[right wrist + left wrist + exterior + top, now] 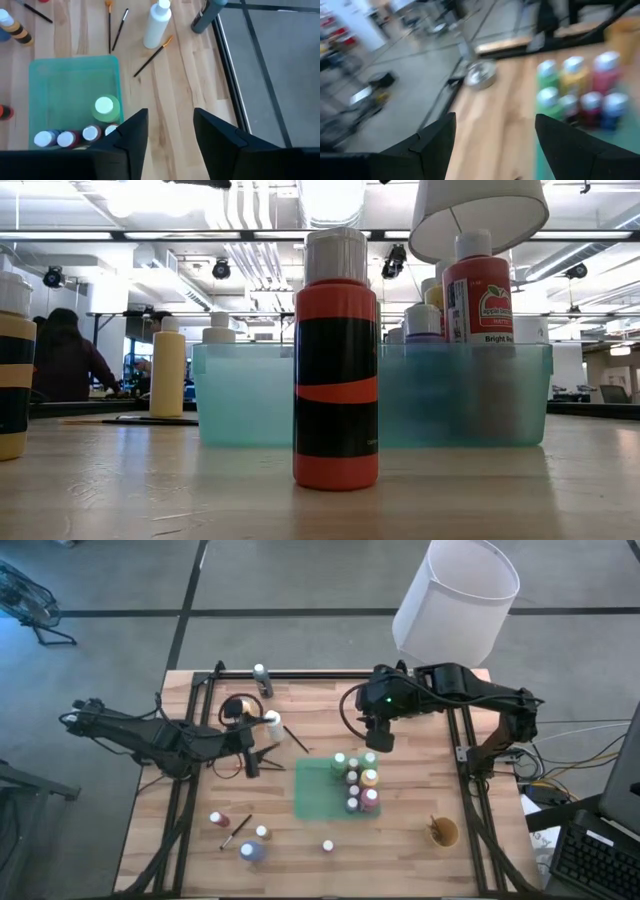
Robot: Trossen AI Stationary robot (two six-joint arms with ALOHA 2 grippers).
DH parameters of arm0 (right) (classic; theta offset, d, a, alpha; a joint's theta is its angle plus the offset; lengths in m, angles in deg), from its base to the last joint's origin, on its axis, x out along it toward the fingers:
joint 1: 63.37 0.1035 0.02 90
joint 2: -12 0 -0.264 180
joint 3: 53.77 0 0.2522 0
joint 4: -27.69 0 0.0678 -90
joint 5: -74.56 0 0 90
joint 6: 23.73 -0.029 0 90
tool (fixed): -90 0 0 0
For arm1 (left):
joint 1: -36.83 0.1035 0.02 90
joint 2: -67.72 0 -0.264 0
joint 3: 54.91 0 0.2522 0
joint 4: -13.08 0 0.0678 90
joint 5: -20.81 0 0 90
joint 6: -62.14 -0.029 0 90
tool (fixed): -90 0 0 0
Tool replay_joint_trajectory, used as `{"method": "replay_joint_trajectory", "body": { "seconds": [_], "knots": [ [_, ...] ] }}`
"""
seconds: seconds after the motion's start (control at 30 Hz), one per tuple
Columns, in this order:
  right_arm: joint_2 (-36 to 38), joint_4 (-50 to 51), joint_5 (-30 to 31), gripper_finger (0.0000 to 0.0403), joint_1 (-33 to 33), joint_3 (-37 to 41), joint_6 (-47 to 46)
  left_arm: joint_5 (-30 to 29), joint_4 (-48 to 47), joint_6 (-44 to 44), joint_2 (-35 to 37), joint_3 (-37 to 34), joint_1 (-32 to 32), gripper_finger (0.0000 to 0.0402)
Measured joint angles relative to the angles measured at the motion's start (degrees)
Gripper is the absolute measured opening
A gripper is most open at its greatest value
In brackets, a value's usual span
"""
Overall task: Pick & Place Paint Supplies
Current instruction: Put the white paint bottle into the green bin
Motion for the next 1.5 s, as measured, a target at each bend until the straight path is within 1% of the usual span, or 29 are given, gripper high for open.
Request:
{"method": "replay_joint_trajectory", "body": {
  "seconds": [0.1,0.17,0.3,0.4,0.47,0.5,0.63,0.77,0.83,1.0,1.07,1.13,1.23,1.37,1.5],
  "knots": [
    [-0.26,0.00,0.00,0.0145,0.00,0.04,0.31,-0.90,-3.91,1.39,-0.16,1.70,2.45,0.0273],
    [-0.35,0.00,-0.03,0.0140,0.00,0.04,0.38,-1.83,-4.20,1.61,-0.26,1.91,4.35,0.0273],
    [-0.35,0.00,-0.02,0.0130,0.00,0.04,0.32,-7.61,-5.38,1.18,-0.26,1.25,6.26,0.0272],
    [-0.35,0.00,-0.04,0.0124,0.00,0.10,0.36,-11.41,-5.56,-2.31,-0.26,0.34,7.13,0.0273],
    [-0.35,0.02,-0.06,0.0120,0.00,0.13,0.53,-12.70,-6.08,-0.48,-0.26,-0.18,7.63,0.0273],
    [-0.35,0.00,-0.04,0.0118,0.00,0.13,0.83,-11.96,-7.18,1.22,-0.26,-0.23,7.96,0.0272],
    [-0.35,-0.08,-0.06,0.0113,0.00,0.15,1.41,-4.96,-9.95,4.54,-0.54,-0.12,11.09,0.0268],
    [-0.35,-0.20,-0.06,0.0109,-0.02,0.15,1.39,-3.17,-10.08,4.52,-0.90,0.01,16.34,0.0268],
    [-0.35,-0.20,-0.06,0.0109,-0.02,0.15,1.37,-0.87,-10.44,4.51,-1.11,0.01,19.52,0.0268],
    [-0.35,-0.33,-0.09,0.0122,-0.02,0.15,1.41,9.66,-10.87,4.49,-1.56,-0.01,27.77,0.0268],
    [-0.35,-0.35,-0.09,0.0129,-0.02,0.15,1.33,12.82,-11.73,4.63,-1.96,-0.01,30.68,0.0267],
    [-0.35,-0.35,-0.09,0.0136,-0.02,0.15,1.28,13.93,-13.42,4.63,-2.27,-0.01,32.91,0.0267],
    [-0.35,-0.35,-0.09,0.0147,-0.02,0.15,1.26,13.96,-16.31,4.65,-2.34,-0.22,35.10,0.0267],
    [-0.35,-0.39,-0.09,0.0159,-0.06,0.15,1.43,14.54,-17.97,4.14,-2.35,-0.25,36.21,0.0266],
    [-0.35,-0.45,-0.09,0.0170,-0.20,0.15,1.26,17.74,-17.89,3.17,-2.67,-0.03,37.06,0.0266]
  ]
}}
